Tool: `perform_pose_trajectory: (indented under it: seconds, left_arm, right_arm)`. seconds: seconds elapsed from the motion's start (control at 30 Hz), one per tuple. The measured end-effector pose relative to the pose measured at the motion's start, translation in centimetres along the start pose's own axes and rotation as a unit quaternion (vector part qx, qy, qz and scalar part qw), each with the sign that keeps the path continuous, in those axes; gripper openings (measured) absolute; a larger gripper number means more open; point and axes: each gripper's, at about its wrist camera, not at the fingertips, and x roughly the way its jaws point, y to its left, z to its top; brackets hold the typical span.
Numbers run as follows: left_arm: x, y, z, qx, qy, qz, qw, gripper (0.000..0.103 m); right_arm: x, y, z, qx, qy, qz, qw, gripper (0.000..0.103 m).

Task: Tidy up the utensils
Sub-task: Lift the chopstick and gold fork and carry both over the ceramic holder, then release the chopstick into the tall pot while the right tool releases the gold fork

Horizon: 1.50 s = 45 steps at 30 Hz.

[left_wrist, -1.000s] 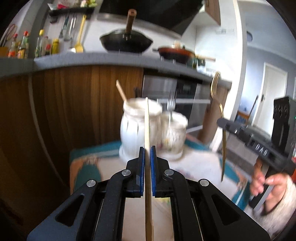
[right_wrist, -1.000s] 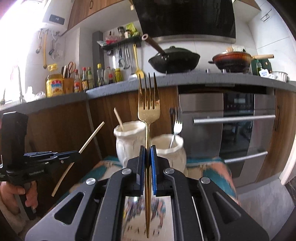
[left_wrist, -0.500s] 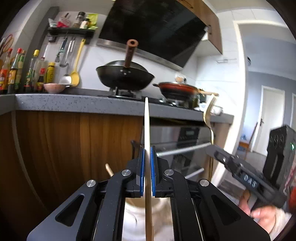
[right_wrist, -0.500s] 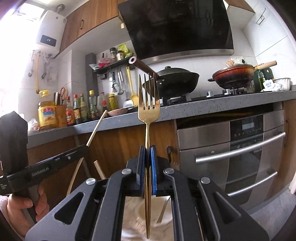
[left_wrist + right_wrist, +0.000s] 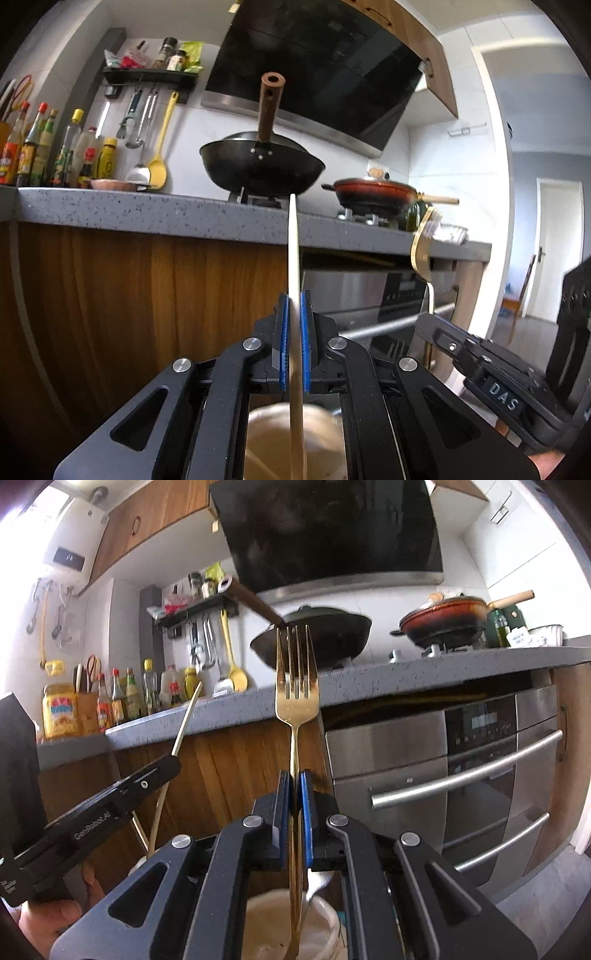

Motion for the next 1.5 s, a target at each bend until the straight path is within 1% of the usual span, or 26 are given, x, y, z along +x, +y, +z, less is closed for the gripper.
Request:
perform_pose_trajectory:
  seconds: [0.13,0.2,0.3,0.37,0.47,0.53,0.7,0.8,1.03,1.1,1.17,1.27,1.37,1.5]
  left_arm:
    - [-1.3,0.3,-1.1,-0.005,0.016,-0.01,0.9998,0.007]
    - [-2.2,0.2,-1.5,-0.004,0.025,-0.022,0.9994,0.007]
    - [-3.3,-0.2,-2.2,0.01,0.044,-0.02,0.9988,0.007]
    - [-3.7,-0.4,-2.7,0.01,0.055,-0.018,0.9983,0.007]
    - [-3.7,-0.3,-3.1,0.004,0.068,-0.015,0.9975,0.007]
    - [-3.6,0.0,-3.5,-0.004,0.077,-0.02,0.9968,0.007]
    - [-2.9,-0.1,-4.2,0.001,0.097,-0.023,0.995,0.007]
    - [-2.8,-0.1,-4.3,0.0,0.099,-0.026,0.9948,0.007]
    - [-2.8,-0.2,-4.3,0.005,0.099,-0.02,0.9949,0.007]
    - [-2.8,-0.2,-4.2,0.005,0.098,-0.019,0.9949,0.011]
    - [-3.0,-0.3,-4.2,0.005,0.095,-0.018,0.9953,0.021]
    - [-3.2,-0.5,-4.2,0.007,0.091,-0.016,0.9957,0.023]
    - [-3.3,-0.5,-4.2,0.008,0.088,-0.015,0.996,0.027]
    - [-3.5,-0.4,-4.1,0.005,0.084,-0.013,0.9964,0.029]
  right_arm:
    - [-0.4,-0.5,-0.9,0.008,0.024,0.006,1.0,0.006]
    - [-0.9,-0.6,-1.4,0.01,0.034,0.008,0.999,0.006]
    - [-1.6,-0.6,-2.4,0.015,0.051,0.008,0.999,0.006]
    - [-2.1,-0.5,-3.3,0.008,0.062,0.004,0.998,0.006]
    - [-2.3,-0.4,-4.2,0.005,0.078,0.004,0.997,0.006]
    - [-2.3,-0.3,-4.5,0.008,0.086,0.004,0.996,0.006]
    - [-2.1,-0.1,-4.7,0.009,0.094,0.001,0.996,0.006]
    - [-2.1,-0.1,-4.7,0.009,0.095,-0.002,0.995,0.006]
    - [-1.9,-0.8,-4.6,0.018,0.099,-0.009,0.995,0.007]
    - [-1.9,-1.0,-4.6,0.023,0.101,-0.011,0.995,0.007]
    - [-1.8,-1.5,-4.7,0.033,0.104,-0.013,0.994,0.007]
    - [-1.5,-2.0,-4.7,0.045,0.111,-0.011,0.993,0.008]
    - [-1.3,-1.9,-4.8,0.043,0.112,-0.014,0.993,0.008]
    - [-1.1,-2.0,-4.9,0.046,0.114,-0.015,0.992,0.008]
